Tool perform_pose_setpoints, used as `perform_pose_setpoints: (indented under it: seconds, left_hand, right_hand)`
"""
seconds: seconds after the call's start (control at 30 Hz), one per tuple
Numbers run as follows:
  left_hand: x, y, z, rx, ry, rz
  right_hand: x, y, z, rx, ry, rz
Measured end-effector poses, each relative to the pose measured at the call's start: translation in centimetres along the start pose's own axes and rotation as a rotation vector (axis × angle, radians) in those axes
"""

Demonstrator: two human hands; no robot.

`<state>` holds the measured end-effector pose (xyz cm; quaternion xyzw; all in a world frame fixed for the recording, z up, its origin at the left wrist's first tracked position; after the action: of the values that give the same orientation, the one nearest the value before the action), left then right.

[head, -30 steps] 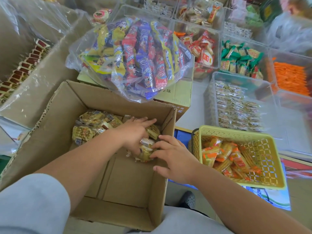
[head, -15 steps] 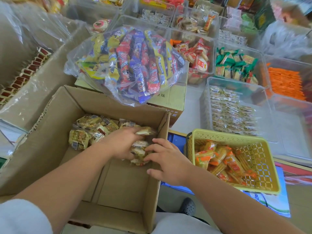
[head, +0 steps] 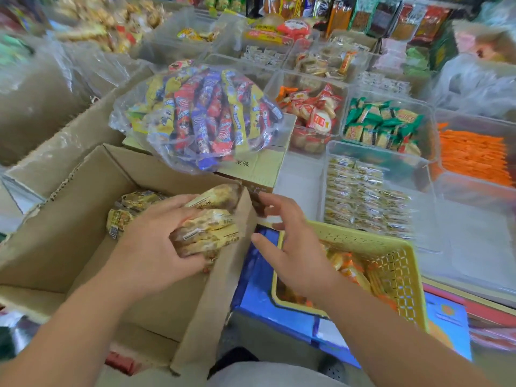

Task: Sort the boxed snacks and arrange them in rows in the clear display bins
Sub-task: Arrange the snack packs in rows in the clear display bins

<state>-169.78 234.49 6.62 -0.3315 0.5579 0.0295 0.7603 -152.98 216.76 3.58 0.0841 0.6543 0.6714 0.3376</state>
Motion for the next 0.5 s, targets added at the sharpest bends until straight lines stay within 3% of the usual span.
perform_pose_setpoints:
  seconds: [0.17,0.3,0.4,0.5]
  left_hand:
    - [3.4,-11.3,-1.5,0.094,0.019,-0.159]
    - [8.0,-18.8,-2.2,0.12,0.161,-0.2]
    - [10.9,-22.6,-3.0,0.128,0.286,-0.085]
    - [12.9,-26.7,-3.6,0.272,0.351,0.048]
  right_hand:
    - [-8.9,-1.0,-4.7,0.026,0.071,0.142]
    - [-16.2,-2.9,-9.2,0.061,0.073,0.19]
    - [-20.7,-4.0,-11.8,0.075,0.056,0.156]
    - [-23.5,-5.2,-13.3,0.062,0.135,0.014]
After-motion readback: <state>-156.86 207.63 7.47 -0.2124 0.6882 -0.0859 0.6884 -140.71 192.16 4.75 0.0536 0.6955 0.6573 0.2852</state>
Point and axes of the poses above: each hand's wrist, its own z-axis towards the middle knuckle, its own x-axis out of the palm, y = z × x, the point moved 3 cm from there along z, towards the middle knuckle, and after that the axes turned 8 degrees about z, right-handed, at the moved point
